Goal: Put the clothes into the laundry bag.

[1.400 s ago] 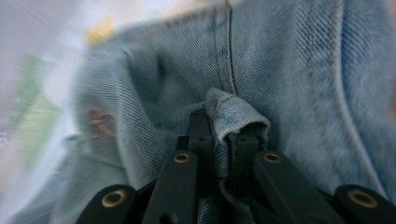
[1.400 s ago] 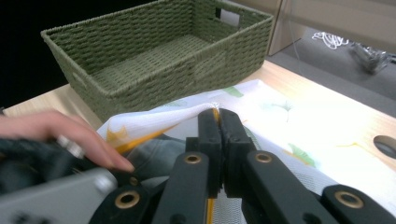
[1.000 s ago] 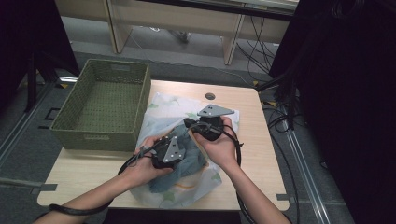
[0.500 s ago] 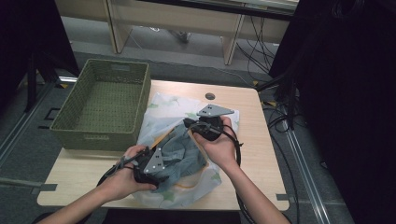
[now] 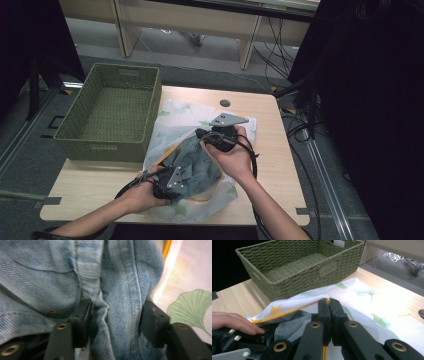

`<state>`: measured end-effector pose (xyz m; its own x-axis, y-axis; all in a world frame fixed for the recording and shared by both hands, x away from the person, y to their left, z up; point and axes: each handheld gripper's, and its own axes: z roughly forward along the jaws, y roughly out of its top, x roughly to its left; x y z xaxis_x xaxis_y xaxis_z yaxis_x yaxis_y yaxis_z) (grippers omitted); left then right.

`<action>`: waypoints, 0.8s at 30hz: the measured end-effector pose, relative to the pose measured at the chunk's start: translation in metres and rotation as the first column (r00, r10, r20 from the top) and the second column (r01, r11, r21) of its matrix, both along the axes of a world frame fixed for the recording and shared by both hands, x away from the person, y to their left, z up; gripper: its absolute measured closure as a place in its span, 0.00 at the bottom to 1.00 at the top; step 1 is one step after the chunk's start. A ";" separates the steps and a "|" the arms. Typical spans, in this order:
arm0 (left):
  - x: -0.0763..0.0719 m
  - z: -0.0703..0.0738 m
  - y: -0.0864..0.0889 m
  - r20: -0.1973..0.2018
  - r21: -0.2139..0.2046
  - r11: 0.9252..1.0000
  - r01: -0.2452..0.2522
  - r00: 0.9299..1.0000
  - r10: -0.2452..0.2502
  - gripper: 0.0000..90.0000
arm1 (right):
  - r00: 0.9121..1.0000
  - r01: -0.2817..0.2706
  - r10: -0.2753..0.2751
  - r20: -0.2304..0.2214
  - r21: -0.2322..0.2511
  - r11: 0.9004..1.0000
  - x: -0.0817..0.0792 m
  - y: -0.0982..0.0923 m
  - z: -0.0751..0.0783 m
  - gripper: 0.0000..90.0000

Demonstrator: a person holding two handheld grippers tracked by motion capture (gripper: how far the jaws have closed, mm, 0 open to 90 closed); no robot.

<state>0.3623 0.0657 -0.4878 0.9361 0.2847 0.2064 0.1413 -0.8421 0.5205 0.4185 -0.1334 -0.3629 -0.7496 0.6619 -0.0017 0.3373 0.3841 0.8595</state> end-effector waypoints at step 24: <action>0.009 0.112 0.016 0.128 -0.335 0.923 -0.192 0.960 0.247 0.87 | 0.997 0.002 -0.005 0.071 0.044 0.999 -0.009 -0.002 0.022 1.00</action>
